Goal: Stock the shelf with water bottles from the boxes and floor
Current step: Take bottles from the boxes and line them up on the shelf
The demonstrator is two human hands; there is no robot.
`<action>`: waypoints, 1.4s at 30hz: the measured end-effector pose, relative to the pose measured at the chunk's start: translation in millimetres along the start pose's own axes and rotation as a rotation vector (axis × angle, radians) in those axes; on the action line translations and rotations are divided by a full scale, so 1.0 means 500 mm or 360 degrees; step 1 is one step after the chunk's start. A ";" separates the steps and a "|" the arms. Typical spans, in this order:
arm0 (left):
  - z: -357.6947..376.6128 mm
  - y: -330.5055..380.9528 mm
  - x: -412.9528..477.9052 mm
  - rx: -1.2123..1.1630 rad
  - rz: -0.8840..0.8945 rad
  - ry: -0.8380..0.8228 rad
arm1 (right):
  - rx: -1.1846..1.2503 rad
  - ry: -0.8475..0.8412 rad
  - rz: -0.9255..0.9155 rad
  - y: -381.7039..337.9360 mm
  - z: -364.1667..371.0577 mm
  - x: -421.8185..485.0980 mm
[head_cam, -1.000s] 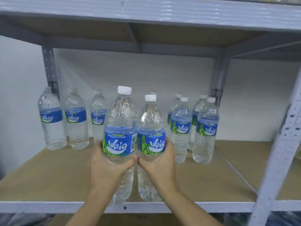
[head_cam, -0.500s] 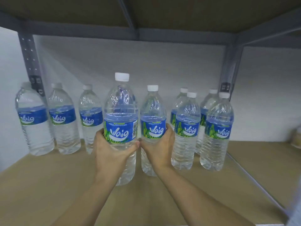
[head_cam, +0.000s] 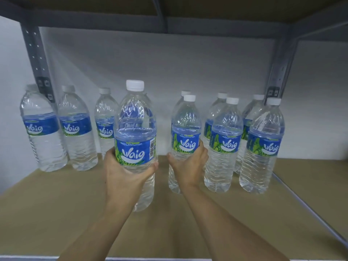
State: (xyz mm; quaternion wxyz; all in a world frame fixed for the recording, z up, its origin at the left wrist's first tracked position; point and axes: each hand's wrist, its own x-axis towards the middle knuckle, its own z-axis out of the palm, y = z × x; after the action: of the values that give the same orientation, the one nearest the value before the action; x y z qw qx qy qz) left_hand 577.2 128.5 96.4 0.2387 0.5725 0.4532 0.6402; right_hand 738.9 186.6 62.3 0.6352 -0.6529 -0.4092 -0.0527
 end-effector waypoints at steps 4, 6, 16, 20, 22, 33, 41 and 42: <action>-0.005 0.002 0.002 0.0009 0.0016 0.0021 | 0.0055 0.0048 -0.0005 0.001 0.014 0.005; -0.003 0.001 0.005 0.0016 0.0024 0.0009 | 0.0055 0.0059 -0.0012 0.005 0.020 0.006; 0.011 -0.007 -0.002 -0.0026 0.0026 0.0012 | 0.0029 -0.0037 0.0039 0.007 0.018 0.013; 0.012 -0.013 0.000 -0.0016 0.0014 -0.0002 | 0.0041 -0.0130 0.0075 0.016 0.009 0.004; 0.012 -0.018 0.001 -0.0014 0.0005 -0.0009 | 0.0068 -0.0300 0.0126 0.030 -0.005 -0.011; 0.023 -0.054 0.008 -0.0036 -0.0039 -0.0099 | -0.0469 -0.0885 0.0156 0.121 -0.074 -0.087; 0.051 -0.104 0.071 0.0006 -0.0031 -0.0097 | -0.0416 -0.0807 0.0238 0.124 -0.071 -0.084; 0.055 -0.111 0.080 -0.0001 -0.0037 -0.0103 | -0.0422 -0.0801 0.0247 0.124 -0.071 -0.083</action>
State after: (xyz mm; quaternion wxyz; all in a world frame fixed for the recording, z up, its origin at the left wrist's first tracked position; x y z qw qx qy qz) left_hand 582.1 196.2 67.9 0.2608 0.5876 0.4516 0.6187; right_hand 764.7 144.8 -4.3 0.4250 -0.7521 -0.4924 0.1066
